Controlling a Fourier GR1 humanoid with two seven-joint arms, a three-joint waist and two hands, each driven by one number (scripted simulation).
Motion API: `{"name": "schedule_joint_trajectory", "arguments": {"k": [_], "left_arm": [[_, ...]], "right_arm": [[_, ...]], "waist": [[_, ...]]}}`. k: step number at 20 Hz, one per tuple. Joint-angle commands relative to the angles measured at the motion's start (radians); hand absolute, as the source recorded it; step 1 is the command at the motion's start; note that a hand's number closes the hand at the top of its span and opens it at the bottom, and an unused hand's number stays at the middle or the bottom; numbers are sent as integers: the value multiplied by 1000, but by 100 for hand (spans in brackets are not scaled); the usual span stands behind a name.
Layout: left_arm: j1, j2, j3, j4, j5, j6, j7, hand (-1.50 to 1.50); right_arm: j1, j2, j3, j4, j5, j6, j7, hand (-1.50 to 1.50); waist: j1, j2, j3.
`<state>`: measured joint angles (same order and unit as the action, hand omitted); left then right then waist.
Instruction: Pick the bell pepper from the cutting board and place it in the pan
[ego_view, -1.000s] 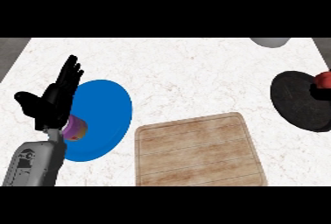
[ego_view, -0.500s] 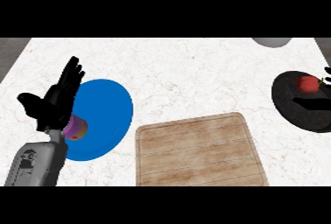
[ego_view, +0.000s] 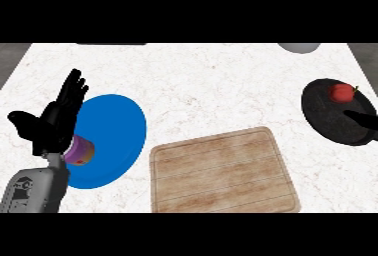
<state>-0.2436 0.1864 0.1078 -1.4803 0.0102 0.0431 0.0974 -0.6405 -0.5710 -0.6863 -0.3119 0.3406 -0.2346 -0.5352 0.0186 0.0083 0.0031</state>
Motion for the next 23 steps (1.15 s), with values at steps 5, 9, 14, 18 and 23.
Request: {"name": "schedule_joint_trajectory", "arguments": {"k": [5, 9, 14, 18, 23], "left_arm": [[-2, 9, 30, 23, 6, 10, 19, 0], [1, 39, 59, 24, 15, -4, 1, 0], [83, 0, 15, -27, -23, 19, -25, 0], [107, 21, 39, -16, -1, -10, -54, 0], [87, -10, -3, -60, -22, 13, 0, 0]], "right_arm": [[196, -5, -46, -119, -151, 348, -124, -150], [312, 28, -52, -280, -218, 450, -127, -150], [510, 62, -66, -541, -286, 531, -48, -150], [642, 187, -52, -804, -328, 531, 41, -150], [800, 248, -42, -1187, -347, 516, 273, -150]], "waist": [[-52, -17, -5], [-64, -22, -7], [-68, -25, -9], [-62, -21, -10], [-42, -16, -7]]}}
